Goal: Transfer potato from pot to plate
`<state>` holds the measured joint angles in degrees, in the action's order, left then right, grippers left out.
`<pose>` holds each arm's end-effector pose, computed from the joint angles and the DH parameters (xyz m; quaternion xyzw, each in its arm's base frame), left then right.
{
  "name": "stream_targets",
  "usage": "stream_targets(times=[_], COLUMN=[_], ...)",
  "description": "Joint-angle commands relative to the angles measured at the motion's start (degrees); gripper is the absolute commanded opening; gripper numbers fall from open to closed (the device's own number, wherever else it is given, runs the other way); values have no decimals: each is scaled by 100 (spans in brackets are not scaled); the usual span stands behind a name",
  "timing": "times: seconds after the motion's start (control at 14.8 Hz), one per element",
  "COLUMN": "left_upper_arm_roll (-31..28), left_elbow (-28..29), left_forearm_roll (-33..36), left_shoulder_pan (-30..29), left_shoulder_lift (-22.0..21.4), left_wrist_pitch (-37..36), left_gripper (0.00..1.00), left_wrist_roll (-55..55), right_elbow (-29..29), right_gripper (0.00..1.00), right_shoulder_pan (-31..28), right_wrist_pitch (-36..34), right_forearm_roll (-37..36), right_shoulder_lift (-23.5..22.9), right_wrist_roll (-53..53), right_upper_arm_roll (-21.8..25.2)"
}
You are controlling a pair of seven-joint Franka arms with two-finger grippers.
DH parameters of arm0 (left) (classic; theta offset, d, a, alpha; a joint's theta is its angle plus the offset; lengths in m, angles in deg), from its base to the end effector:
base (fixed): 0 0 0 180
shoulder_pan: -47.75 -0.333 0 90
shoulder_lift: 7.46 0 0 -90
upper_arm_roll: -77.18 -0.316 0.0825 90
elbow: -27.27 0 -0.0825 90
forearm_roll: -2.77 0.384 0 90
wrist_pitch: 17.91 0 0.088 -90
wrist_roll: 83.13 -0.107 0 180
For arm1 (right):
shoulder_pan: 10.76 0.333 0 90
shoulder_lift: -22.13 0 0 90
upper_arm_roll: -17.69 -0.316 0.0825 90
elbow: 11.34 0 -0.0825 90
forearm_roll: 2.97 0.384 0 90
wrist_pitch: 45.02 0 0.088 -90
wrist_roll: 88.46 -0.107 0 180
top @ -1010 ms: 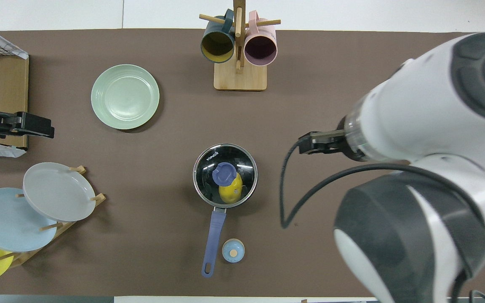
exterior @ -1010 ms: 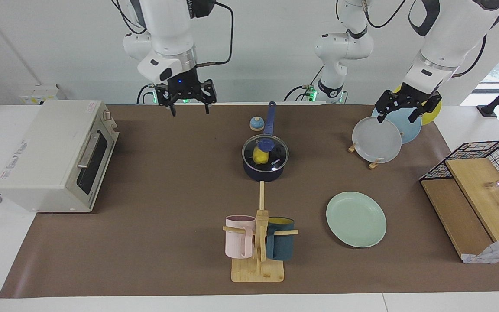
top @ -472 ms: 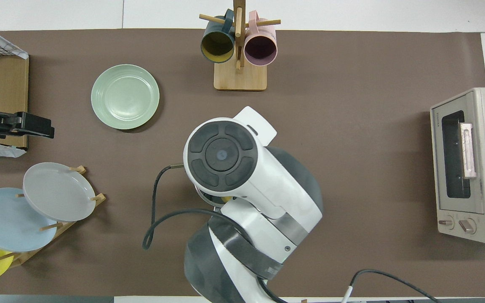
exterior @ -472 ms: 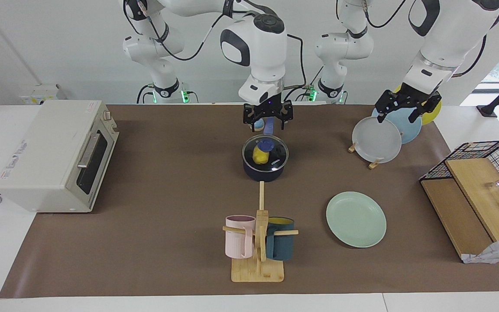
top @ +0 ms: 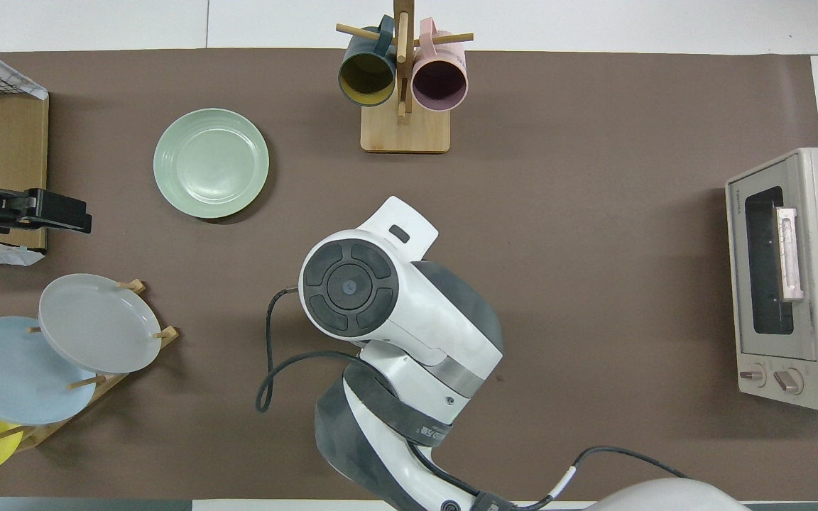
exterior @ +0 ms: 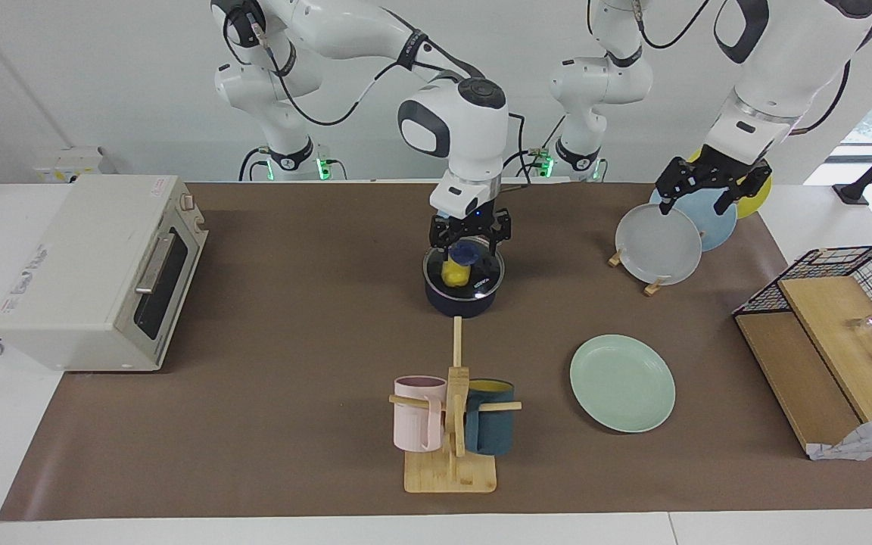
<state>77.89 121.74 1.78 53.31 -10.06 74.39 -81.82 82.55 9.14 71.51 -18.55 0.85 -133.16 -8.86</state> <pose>0.5399 -0.0613 0.6160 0.9990 -0.0429 0.0032 0.0086 0.4912 0.4456 0.4261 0.9970 0.0557 0.0539 0.0057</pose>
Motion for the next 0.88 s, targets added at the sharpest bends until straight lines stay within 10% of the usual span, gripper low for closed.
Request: stream_targets(times=[0.0,0.34,0.81], left_upper_arm_roll=[17,17,17], left_elbow=[116,116,116], left_forearm_roll=[-68,-68,-68], left_shoulder_pan=[-64,-38,-29], left_shoulder_lift=[-100,-91,-91], left_wrist_pitch=[130,139,139], left_gripper=[100,100,100], left_wrist_roll=[-70,-44,-9], right_elbow=[383,665,762], right_gripper=[100,100,56], right_shoulder_pan=[-39,-39,40], right_wrist_pitch=[150,335,361], right_forearm_roll=[-112,-112,-103], right_shoulder_lift=[177,292,318], right_wrist_roll=[31,57,102], right_upper_arm_roll=[-70,-87,-96])
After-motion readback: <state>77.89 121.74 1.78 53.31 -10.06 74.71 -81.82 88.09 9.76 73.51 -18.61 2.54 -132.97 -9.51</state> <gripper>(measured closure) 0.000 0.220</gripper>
